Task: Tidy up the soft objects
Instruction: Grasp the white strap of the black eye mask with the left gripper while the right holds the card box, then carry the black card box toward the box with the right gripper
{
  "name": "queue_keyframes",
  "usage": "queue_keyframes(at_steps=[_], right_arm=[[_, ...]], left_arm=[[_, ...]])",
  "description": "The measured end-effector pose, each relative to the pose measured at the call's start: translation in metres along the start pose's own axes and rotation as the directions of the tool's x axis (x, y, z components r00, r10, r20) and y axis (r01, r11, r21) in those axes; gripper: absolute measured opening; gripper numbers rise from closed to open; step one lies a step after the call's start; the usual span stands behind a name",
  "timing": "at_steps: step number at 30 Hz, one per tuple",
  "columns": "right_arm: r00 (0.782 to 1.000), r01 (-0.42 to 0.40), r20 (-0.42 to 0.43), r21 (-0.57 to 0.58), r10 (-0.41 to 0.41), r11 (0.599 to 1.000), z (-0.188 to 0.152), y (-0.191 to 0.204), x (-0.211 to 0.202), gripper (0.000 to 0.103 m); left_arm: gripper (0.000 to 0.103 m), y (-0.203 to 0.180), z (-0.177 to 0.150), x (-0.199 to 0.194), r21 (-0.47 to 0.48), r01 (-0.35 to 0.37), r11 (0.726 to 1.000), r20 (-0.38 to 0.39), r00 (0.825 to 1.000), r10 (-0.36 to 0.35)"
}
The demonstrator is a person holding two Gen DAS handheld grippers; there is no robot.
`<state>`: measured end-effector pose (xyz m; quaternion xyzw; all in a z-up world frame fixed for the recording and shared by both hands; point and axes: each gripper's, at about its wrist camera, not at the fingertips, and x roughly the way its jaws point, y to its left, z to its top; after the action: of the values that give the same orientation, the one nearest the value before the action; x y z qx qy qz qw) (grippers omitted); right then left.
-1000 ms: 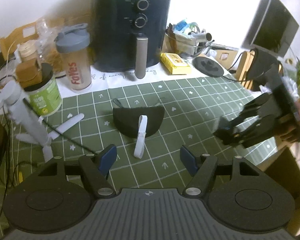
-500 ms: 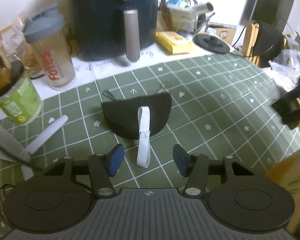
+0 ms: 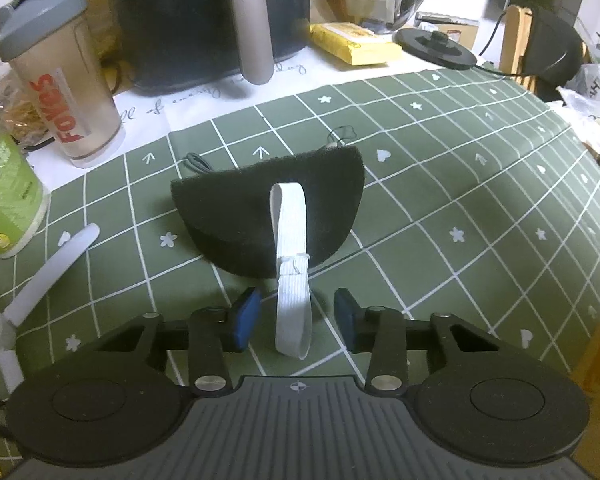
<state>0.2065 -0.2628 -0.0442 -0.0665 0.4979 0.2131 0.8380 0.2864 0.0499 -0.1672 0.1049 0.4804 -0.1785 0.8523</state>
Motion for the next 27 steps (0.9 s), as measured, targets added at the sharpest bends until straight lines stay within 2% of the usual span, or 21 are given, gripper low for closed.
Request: queue_keyframes(at_steps=[2, 4, 12, 18, 27], right_arm=[[1.0, 0.014, 0.008, 0.013, -0.014, 1.0, -0.004, -0.001, -0.007, 0.051], [1.0, 0.022, 0.011, 0.026, -0.022, 0.999, -0.008, -0.002, -0.011, 0.051], [0.999, 0.032, 0.026, 0.062, -0.033, 0.998, -0.019, -0.003, -0.021, 0.051], [0.998, -0.022, 0.053, 0.128, 0.015, 0.992, -0.021, -0.005, -0.025, 0.051], [0.997, -0.021, 0.073, 0.073, 0.016, 0.997, -0.017, 0.007, -0.033, 0.051]], left_arm=[[0.033, -0.001, -0.001, 0.004, 0.006, -0.012, 1.0, -0.006, 1.0, 0.012], [0.015, 0.0, -0.002, 0.004, 0.004, -0.026, 1.0, -0.004, 1.0, 0.026], [0.014, 0.005, -0.002, -0.012, -0.018, -0.037, 0.999, 0.019, 0.999, 0.037], [0.014, 0.007, -0.001, -0.031, -0.034, -0.025, 0.999, 0.053, 0.998, 0.027], [0.014, 0.006, -0.001, -0.068, -0.075, -0.009, 0.997, 0.113, 0.993, 0.018]])
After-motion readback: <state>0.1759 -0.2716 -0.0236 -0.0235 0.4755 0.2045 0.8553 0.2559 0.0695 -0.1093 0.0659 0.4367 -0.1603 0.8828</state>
